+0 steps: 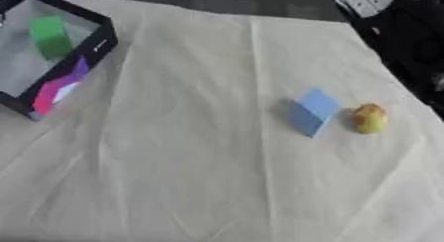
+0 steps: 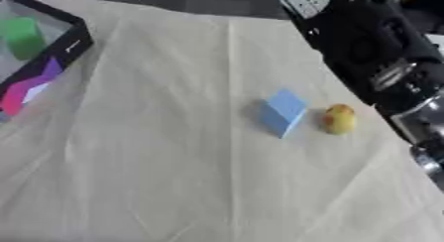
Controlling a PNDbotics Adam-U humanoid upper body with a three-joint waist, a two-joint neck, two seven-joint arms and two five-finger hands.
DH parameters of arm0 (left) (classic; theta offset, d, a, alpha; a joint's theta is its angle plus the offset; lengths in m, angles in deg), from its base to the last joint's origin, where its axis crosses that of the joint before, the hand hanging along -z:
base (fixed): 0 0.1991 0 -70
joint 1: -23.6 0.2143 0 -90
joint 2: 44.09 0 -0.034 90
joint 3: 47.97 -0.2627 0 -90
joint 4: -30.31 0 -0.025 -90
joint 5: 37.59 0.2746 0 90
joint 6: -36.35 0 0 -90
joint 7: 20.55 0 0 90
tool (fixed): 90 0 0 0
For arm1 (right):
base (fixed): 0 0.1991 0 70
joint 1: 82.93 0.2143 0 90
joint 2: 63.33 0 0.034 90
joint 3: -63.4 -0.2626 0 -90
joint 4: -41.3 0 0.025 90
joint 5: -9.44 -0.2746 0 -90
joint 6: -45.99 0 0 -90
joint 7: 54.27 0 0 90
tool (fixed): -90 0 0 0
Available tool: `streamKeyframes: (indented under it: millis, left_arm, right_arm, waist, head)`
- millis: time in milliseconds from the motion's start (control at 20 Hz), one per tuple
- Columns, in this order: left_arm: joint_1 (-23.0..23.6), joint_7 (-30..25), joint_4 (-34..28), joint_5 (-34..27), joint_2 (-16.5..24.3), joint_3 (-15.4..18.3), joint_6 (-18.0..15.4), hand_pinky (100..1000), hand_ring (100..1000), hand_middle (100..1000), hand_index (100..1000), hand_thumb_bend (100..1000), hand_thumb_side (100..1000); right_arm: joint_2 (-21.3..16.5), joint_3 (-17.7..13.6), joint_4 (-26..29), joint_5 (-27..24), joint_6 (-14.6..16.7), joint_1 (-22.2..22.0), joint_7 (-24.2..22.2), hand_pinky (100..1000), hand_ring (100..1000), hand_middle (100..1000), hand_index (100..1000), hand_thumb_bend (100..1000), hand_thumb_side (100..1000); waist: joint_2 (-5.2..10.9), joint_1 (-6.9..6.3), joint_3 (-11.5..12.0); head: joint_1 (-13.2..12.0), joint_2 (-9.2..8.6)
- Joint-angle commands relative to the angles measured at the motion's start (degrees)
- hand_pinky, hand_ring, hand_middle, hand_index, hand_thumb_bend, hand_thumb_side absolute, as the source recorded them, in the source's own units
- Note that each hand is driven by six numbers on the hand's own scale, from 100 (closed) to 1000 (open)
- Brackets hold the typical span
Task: Pick up the objects with one hand, pass them to the other hand, and then place them into the box on the other side of the table.
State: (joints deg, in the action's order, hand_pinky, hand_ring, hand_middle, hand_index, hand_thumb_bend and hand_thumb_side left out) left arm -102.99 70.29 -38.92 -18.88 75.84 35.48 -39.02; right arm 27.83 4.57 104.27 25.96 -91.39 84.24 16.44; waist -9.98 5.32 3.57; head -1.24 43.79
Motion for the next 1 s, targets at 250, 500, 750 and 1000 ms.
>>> streamKeyframes:
  millis: [250,500,750,1000]
  left_arm:
    - [0.2,1.5,-1.1,-0.6,3.5,0.8,0.6,930,755,686,760,121,416]
    - [0.7,1.6,-0.7,-0.4,3.7,0.8,0.9,928,753,681,755,129,418]
    - [1.4,1.6,-0.2,-0.1,4.1,0.9,1.2,927,751,678,753,133,423]
    - [1.9,1.8,0.0,-0.2,4.5,1.2,1.4,927,750,675,752,129,425]
  right_arm:
    - [-2.8,2.6,2.5,-2.4,-2.4,1.8,-8.6,821,867,899,905,100,843]
    - [-2.7,4.8,3.0,-3.6,-3.0,1.7,-14.9,829,875,902,910,100,870]
    - [-3.9,5.9,2.4,-3.9,-3.0,0.5,-19.1,835,881,906,913,100,871]
    - [-5.9,6.4,3.1,-5.6,-1.4,-1.5,-22.2,848,894,914,915,116,854]
  waist:
    - [2.85,0.96,-1.0]
    - [3.34,1.45,-1.6]
    - [3.7,1.94,-2.2]
    - [3.93,2.24,-2.8]
  head:
    - [1.3,0.33]
    - [1.5,0.33]
    - [0.9,0.33]
    - [0.1,0.33]
